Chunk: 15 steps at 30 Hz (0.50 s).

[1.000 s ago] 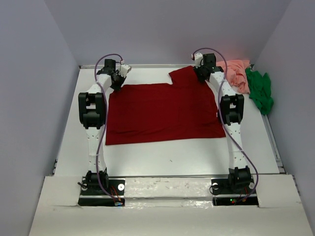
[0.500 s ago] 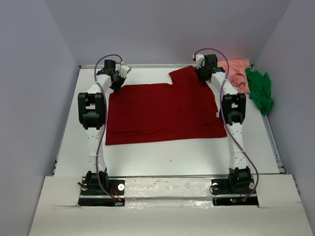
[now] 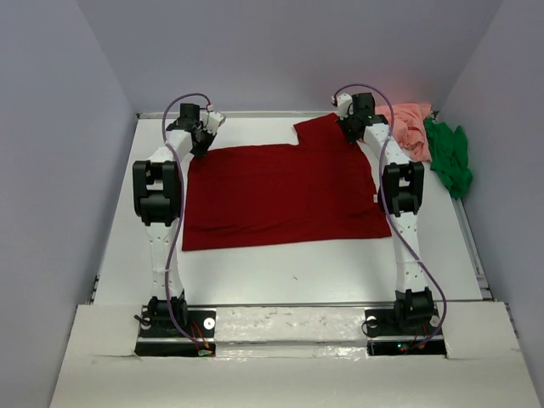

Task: Fold and stack the t-shirts
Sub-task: Grap the side of the flattened tshirt furthest away from the robot with both arms

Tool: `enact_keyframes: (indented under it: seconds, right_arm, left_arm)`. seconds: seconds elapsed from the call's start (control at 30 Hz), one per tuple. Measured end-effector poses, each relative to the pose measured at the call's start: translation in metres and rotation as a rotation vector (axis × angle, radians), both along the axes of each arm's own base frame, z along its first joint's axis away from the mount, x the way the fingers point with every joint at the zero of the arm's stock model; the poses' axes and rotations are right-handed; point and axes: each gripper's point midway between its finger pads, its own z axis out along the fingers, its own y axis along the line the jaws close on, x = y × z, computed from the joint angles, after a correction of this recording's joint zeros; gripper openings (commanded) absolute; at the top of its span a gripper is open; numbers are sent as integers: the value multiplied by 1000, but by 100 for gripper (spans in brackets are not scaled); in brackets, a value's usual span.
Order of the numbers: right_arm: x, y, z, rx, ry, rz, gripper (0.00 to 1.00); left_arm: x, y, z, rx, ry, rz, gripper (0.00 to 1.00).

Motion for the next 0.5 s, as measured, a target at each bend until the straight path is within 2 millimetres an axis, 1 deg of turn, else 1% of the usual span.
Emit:
enact_keyframes:
  seconds: [0.27, 0.5]
  right_arm:
    - [1, -1, 1, -19, -6, 17, 0]
    - [3, -1, 2, -24, -15, 24, 0]
  left_arm:
    - [11, -3, 23, 59, -81, 23, 0]
    - [13, -8, 26, 84, -95, 26, 0]
